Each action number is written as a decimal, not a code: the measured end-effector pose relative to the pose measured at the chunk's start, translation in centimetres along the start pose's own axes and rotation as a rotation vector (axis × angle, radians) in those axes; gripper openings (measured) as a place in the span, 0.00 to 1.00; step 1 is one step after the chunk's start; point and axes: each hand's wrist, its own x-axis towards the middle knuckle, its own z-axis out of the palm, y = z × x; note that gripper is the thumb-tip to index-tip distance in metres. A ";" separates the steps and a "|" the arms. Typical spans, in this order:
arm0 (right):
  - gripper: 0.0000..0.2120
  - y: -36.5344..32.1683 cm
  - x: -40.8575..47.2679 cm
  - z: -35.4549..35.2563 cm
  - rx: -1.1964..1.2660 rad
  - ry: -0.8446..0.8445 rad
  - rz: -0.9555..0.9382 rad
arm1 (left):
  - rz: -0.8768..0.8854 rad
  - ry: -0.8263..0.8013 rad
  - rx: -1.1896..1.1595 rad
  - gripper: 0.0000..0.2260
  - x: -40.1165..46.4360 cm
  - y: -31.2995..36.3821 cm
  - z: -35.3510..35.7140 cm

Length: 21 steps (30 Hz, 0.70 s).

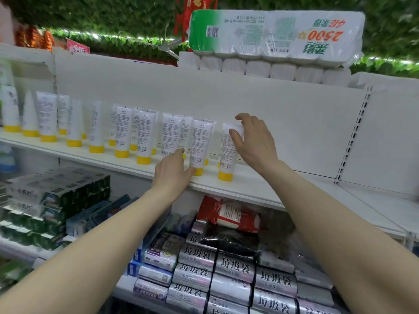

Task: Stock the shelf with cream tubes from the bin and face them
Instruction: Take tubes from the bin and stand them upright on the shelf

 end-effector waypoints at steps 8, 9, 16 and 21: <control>0.16 -4.9 -3.8 -0.7 -0.289 0.124 -0.111 | 0.133 0.005 -0.008 0.23 -3.3 -3.8 -4.6; 0.16 -5.7 -4.6 -0.5 -0.303 0.117 -0.117 | 0.142 0.004 0.002 0.23 -3.9 -4.6 -5.1; 0.16 -11.6 -12.2 3.3 -0.309 0.016 -0.120 | 0.151 -0.057 0.108 0.23 -9.3 -12.4 -7.6; 0.17 -15.3 -18.8 7.5 -0.297 -0.126 -0.116 | 0.087 -0.151 0.164 0.21 -13.8 -19.1 -7.3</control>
